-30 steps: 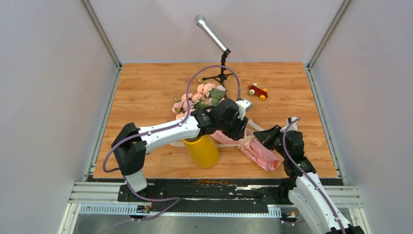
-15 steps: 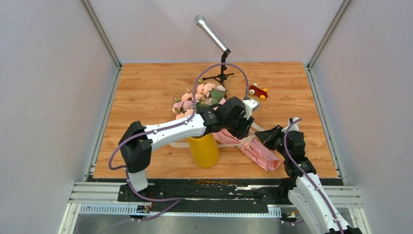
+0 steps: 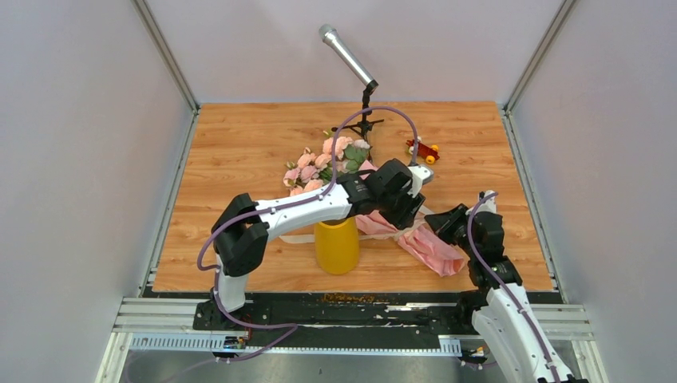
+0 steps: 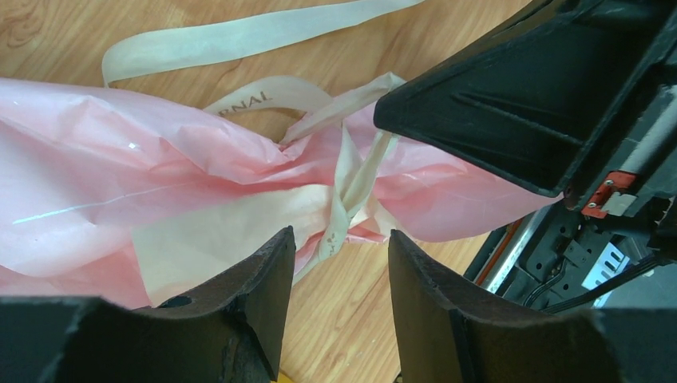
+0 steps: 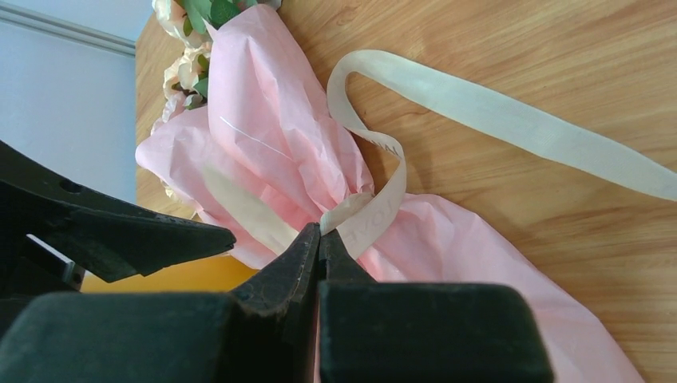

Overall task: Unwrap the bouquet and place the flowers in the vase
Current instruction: Untie the ribbon from the wrapping paper.

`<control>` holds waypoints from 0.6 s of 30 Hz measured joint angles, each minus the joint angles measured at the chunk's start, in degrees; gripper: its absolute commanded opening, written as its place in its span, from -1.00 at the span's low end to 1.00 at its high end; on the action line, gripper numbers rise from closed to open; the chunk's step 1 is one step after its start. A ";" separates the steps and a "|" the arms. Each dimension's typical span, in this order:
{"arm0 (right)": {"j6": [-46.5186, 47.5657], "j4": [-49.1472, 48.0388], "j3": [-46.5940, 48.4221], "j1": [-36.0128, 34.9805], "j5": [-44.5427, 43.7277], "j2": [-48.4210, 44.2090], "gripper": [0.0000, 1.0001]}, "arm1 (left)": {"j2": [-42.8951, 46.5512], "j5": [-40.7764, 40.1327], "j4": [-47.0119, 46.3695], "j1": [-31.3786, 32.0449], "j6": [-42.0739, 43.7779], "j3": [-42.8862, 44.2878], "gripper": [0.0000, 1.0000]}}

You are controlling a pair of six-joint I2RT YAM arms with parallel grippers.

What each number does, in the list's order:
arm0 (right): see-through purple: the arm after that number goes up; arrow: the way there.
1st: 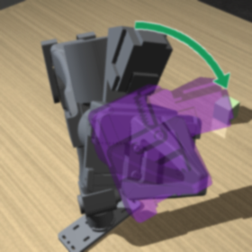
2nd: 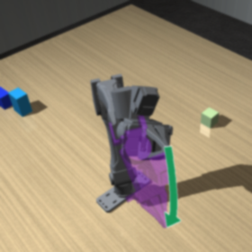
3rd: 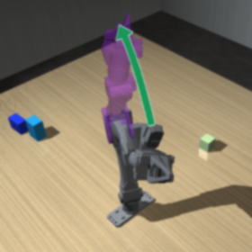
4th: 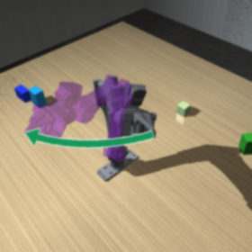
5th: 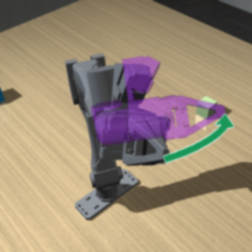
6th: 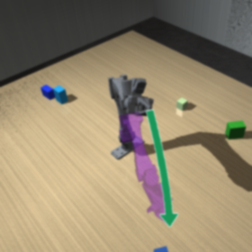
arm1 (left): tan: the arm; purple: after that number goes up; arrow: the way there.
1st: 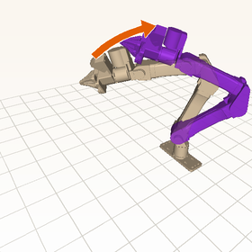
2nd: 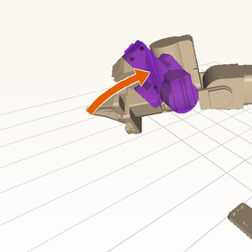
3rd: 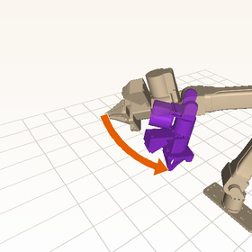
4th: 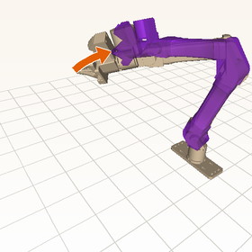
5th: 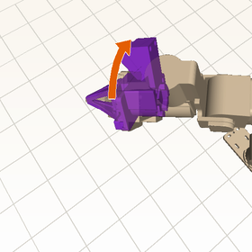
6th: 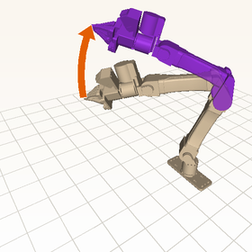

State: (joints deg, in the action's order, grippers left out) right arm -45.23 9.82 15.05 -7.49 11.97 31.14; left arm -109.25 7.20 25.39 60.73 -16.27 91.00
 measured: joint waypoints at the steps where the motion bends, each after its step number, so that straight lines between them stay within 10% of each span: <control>1: 0.37 0.42 0.35 0.15 -0.11 0.00 -1.00 | -0.37 0.00 0.28 0.00 0.00 0.28 0.08; 18: 1.40 0.87 0.85 0.55 -0.48 -0.66 -1.00 | -6.40 -0.74 0.57 0.04 -0.76 3.98 -0.04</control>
State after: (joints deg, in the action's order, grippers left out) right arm -43.83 10.70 15.90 -6.94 11.49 30.48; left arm -115.66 6.46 25.96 60.77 -17.04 94.98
